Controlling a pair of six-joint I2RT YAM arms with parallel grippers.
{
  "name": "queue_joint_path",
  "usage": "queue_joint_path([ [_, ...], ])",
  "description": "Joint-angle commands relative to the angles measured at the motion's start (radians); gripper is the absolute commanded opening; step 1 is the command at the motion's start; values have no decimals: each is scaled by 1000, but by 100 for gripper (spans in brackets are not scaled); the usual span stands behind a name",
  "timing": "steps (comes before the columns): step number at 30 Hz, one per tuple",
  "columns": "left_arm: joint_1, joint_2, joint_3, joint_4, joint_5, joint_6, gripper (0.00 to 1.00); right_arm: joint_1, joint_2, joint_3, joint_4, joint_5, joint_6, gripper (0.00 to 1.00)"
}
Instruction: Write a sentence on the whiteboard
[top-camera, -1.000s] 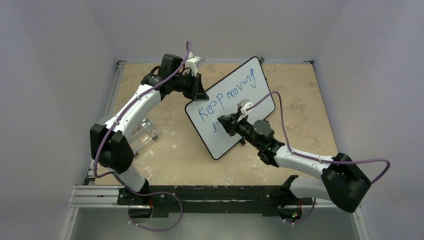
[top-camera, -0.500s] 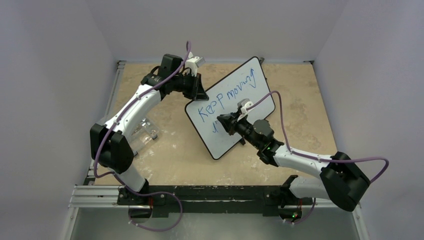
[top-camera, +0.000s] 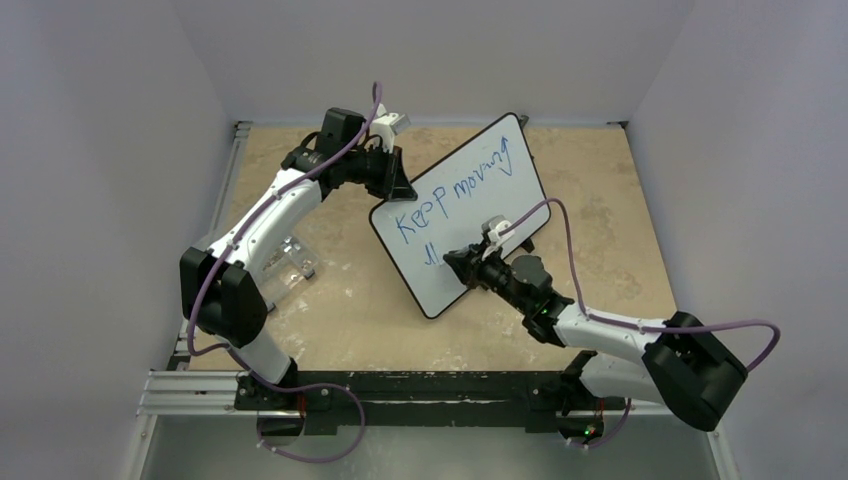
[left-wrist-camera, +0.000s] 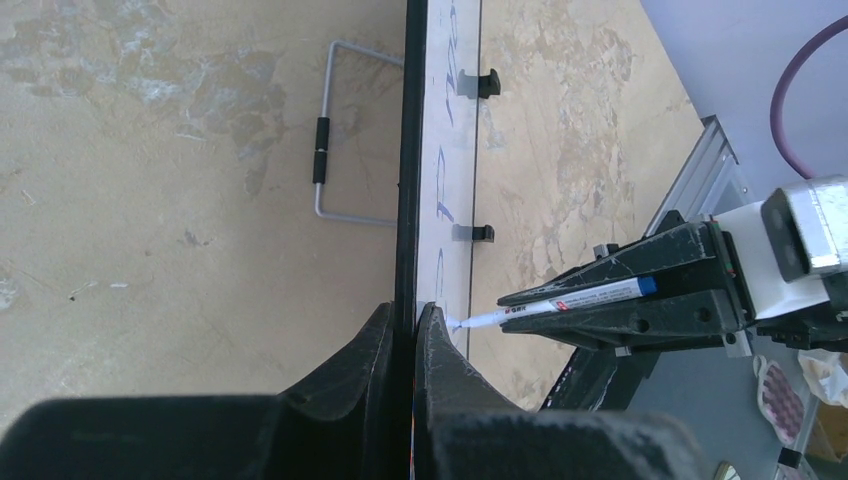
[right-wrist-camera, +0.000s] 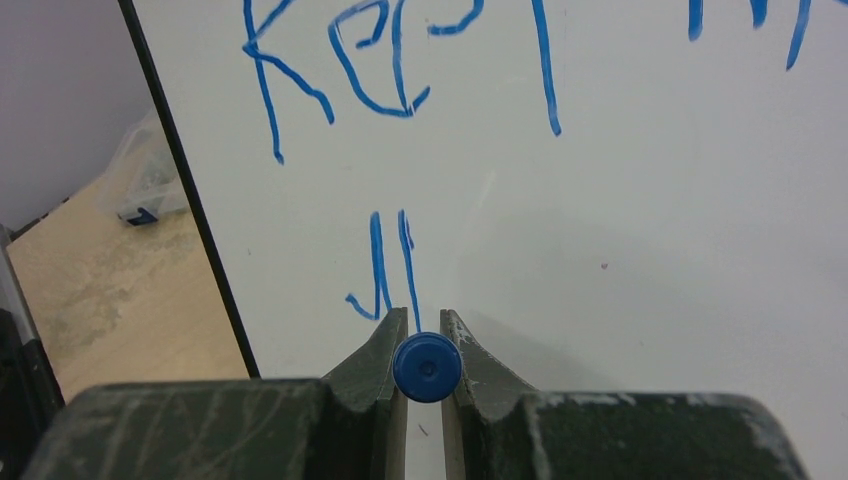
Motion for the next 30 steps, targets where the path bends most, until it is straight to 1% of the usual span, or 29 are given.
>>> queue_joint_path([
  [1,11,-6,-3,-38,-199,56,0,-1,-4,-51,-78,20,29,0],
  [7,10,-3,-4,-38,-197,56,0,-1,-53,-30,-165,-4,18,0],
  [12,12,1,-4,-36,-197,56,0,-1,-143,27,-234,-49,-19,0],
  [13,11,-50,-3,-37,-197,57,0,-2,-161,35,-229,-51,-21,0],
  [14,10,-4,-3,-38,-197,57,0,-1,-177,37,-217,-48,-20,0],
  [19,10,4,-4,-39,-200,57,0,-1,-204,23,-70,-15,-25,0],
  [24,11,5,-4,-39,-193,56,0,-2,-122,37,68,12,-50,0],
  [30,12,9,-3,-39,-191,47,0,-2,-21,68,177,25,-53,0],
])
